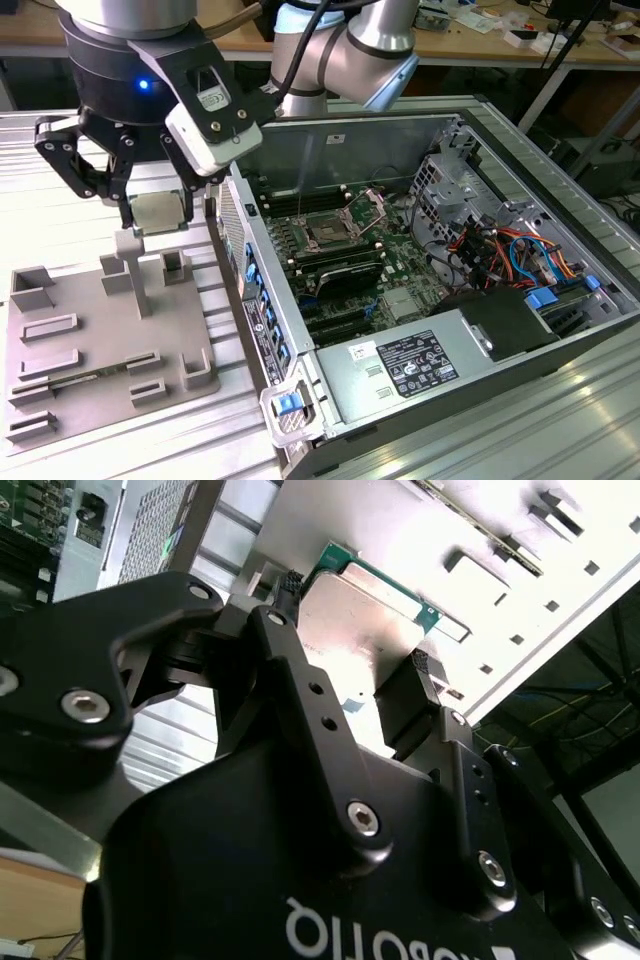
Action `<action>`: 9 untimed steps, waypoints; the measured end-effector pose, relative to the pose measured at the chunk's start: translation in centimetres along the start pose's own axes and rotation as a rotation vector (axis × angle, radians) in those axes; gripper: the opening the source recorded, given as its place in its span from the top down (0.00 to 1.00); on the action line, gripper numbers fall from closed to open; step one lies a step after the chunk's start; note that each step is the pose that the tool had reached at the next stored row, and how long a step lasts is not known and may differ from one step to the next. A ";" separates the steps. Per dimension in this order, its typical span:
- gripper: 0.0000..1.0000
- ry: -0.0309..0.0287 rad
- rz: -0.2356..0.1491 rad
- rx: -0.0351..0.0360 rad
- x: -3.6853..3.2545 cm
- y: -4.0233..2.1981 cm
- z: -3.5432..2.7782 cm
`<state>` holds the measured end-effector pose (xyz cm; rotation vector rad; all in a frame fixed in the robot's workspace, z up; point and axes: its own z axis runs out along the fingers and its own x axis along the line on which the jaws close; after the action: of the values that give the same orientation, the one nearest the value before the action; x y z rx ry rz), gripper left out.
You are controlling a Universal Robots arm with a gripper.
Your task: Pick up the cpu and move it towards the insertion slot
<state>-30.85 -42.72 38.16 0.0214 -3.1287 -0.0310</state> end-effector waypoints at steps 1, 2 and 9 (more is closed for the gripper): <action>0.45 0.0001 0.000 0.0001 -0.24 -0.01 -0.01; 0.45 0.0000 0.000 0.0000 -0.36 -0.01 0.00; 0.45 0.0000 0.000 0.0002 -1.01 -0.02 -0.01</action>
<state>-29.83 -42.72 38.16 0.0215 -3.1288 -0.0306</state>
